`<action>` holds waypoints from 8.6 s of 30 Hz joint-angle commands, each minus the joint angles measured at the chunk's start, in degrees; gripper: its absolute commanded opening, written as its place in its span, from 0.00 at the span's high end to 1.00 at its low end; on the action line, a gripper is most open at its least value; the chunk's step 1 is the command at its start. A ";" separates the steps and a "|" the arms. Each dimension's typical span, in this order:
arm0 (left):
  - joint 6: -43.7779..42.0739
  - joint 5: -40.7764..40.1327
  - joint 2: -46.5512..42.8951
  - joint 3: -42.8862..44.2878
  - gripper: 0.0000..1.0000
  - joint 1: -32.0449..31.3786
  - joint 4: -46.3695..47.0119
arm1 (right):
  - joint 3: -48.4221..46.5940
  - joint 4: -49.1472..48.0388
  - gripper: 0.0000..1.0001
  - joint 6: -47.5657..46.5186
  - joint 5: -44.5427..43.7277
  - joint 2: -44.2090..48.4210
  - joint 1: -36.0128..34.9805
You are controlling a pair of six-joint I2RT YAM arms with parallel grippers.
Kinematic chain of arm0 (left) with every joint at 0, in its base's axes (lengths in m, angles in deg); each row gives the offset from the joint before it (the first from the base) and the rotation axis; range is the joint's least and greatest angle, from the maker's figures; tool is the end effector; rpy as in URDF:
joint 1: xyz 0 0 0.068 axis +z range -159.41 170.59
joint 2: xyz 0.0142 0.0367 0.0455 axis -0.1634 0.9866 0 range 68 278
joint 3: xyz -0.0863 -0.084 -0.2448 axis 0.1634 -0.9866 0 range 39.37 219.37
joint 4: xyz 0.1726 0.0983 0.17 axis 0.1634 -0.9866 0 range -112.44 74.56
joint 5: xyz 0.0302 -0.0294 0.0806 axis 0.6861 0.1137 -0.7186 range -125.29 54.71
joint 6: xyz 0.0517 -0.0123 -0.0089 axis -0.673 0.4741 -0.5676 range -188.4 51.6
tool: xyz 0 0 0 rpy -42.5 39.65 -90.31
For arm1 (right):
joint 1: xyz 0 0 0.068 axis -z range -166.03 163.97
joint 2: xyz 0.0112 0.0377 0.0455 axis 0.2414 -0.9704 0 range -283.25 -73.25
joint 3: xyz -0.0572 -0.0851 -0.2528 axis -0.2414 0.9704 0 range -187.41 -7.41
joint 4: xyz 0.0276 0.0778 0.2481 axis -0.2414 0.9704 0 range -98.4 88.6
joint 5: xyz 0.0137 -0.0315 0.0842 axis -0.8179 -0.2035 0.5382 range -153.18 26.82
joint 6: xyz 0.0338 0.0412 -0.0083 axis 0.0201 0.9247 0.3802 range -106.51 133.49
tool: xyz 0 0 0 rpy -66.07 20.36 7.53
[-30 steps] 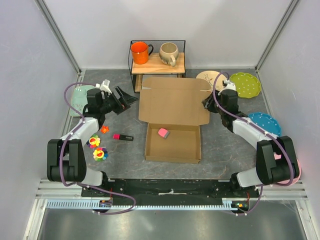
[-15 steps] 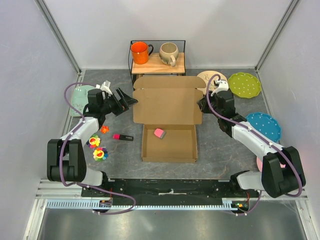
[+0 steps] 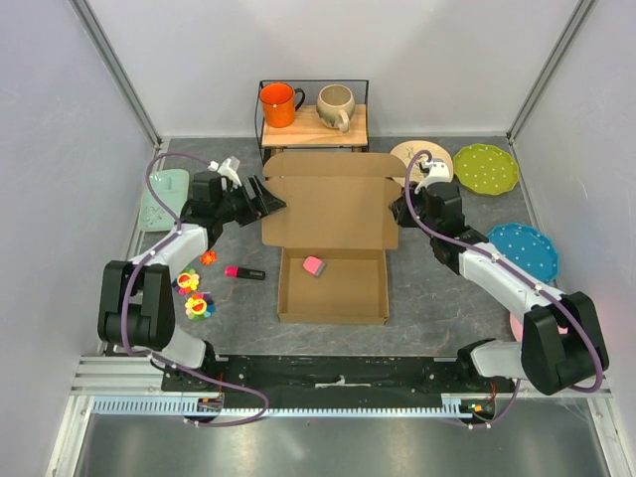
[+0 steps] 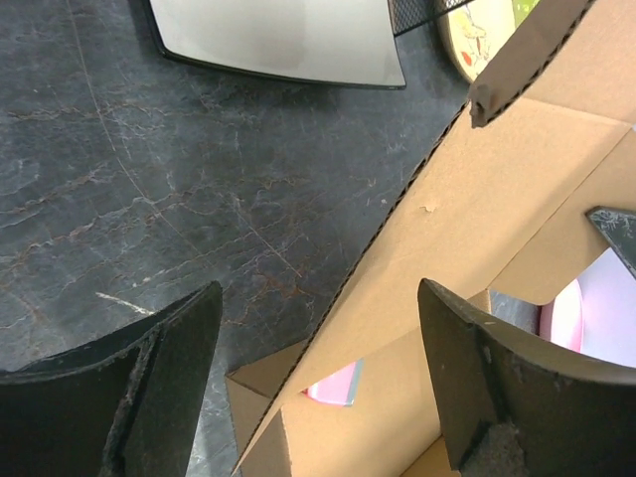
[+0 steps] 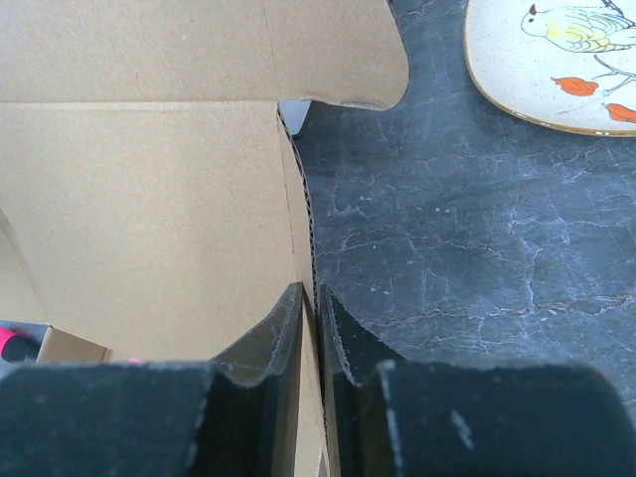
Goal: Fold the paper box
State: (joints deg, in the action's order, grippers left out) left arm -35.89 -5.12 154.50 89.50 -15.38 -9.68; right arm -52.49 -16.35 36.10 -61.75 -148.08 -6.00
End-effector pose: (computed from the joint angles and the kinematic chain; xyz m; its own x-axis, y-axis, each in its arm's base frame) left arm 0.3232 -0.0519 0.2267 -0.7067 -0.3932 -0.5882 0.1665 0.7156 -0.6783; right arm 0.2770 0.1018 0.2581 -0.4619 0.2412 -0.8535 -0.2011 0.9088 0.3656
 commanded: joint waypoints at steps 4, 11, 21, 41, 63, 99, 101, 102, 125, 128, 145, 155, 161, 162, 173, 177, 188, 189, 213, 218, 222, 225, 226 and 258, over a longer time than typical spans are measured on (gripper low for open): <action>-4.21 -1.26 0.95 3.40 0.29 -0.88 0.22 | -2.29 0.47 0.82 -2.13 -1.08 2.14 -1.48; -7.90 -3.01 -2.03 3.39 0.51 -2.72 -3.12 | -4.40 2.76 0.82 -3.89 -3.27 2.23 -2.44; -9.85 -9.51 -8.09 -0.81 0.74 -8.69 -0.07 | -5.64 5.22 0.83 -8.19 -10.30 3.37 -6.92; -18.26 -42.12 -20.49 -16.64 0.91 -25.31 25.08 | -2.90 14.88 0.79 -9.78 -29.20 6.54 -16.95; -33.92 -35.01 -17.68 -20.16 0.96 -25.93 33.27 | -18.02 27.46 0.15 -11.54 -16.76 1.97 -7.29; -40.24 -2.40 -19.35 -14.53 0.98 -15.47 12.08 | -3.34 -7.43 0.09 -15.57 0.22 -2.51 4.32; -40.51 -2.49 -19.44 -14.27 0.98 -15.47 11.38 | -4.75 -7.09 0.09 -16.63 2.86 -4.97 4.67; -40.86 -2.57 -19.44 -14.10 0.98 -15.47 11.03 | -6.15 -7.00 0.09 -16.81 3.66 -5.76 4.76; -40.69 -6.00 -18.03 -11.99 0.98 -15.47 10.06 | -2.65 -2.43 0.62 -19.62 2.35 -1.02 0.20; -39.90 -5.21 -17.77 -11.72 0.98 -15.47 10.41 | -2.47 -0.58 0.64 -19.45 -0.62 -1.37 -1.91; -37.96 -9.96 -15.05 -9.01 0.84 -15.47 8.05 | 2.89 6.53 0.93 -11.37 -21.20 3.63 -10.97; -33.04 -10.22 -16.18 -8.12 0.52 -15.47 7.51 | 2.98 11.28 1.00 -6.79 -24.28 5.83 -14.22; -31.19 -10.40 -20.22 -9.70 0.50 -15.47 7.34 | 2.72 11.90 1.00 -6.44 -24.46 6.09 -14.40; -30.85 -11.01 -21.10 -9.79 0.50 -15.47 7.25 | 2.63 12.07 1.00 -6.44 -24.46 6.10 -14.40; -28.56 -16.54 -23.57 -12.07 0.49 -15.82 6.37 | 2.54 13.48 1.00 -5.91 -23.93 7.59 -14.49; -26.28 -18.48 -21.90 -12.69 0.53 -17.74 7.86 | 2.37 13.57 1.00 -5.65 -23.49 7.42 -14.40; -22.41 -23.57 -19.35 -13.21 0.70 -22.32 12.34 | 2.19 13.75 1.00 -5.30 -22.96 7.59 -14.75; -21.97 -24.28 -19.44 -13.21 0.72 -23.28 12.69 | 2.19 13.75 1.00 -5.21 -23.05 7.50 -14.75; -4.14 -61.10 -15.23 -8.91 0.81 -42.71 6.46 | 3.07 16.12 1.00 0.94 -29.64 7.76 -19.41; -2.46 -67.34 -13.03 -8.82 0.81 -45.70 6.81 | 3.86 16.21 1.00 1.65 -30.08 8.29 -19.50; -1.84 -69.90 -11.71 -9.61 0.81 -47.11 8.21 | 5.79 15.42 1.00 2.87 -30.87 8.73 -19.50; -2.01 -70.51 -11.27 -10.93 0.81 -48.16 10.58 | 8.07 13.75 1.00 3.67 -30.44 9.35 -19.50; -2.28 -71.04 -11.44 -11.89 0.81 -48.34 11.89 | 8.69 13.48 1.00 4.10 -30.44 9.52 -19.50; 7.57 -75.44 -16.27 -29.82 0.81 -55.63 17.62 | 21.62 11.54 0.98 11.40 -30.43 15.06 -22.05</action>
State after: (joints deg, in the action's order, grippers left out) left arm -32.67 -79.19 139.20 60.63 -70.64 6.96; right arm -33.23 -17.31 42.83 -97.14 -130.16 -27.15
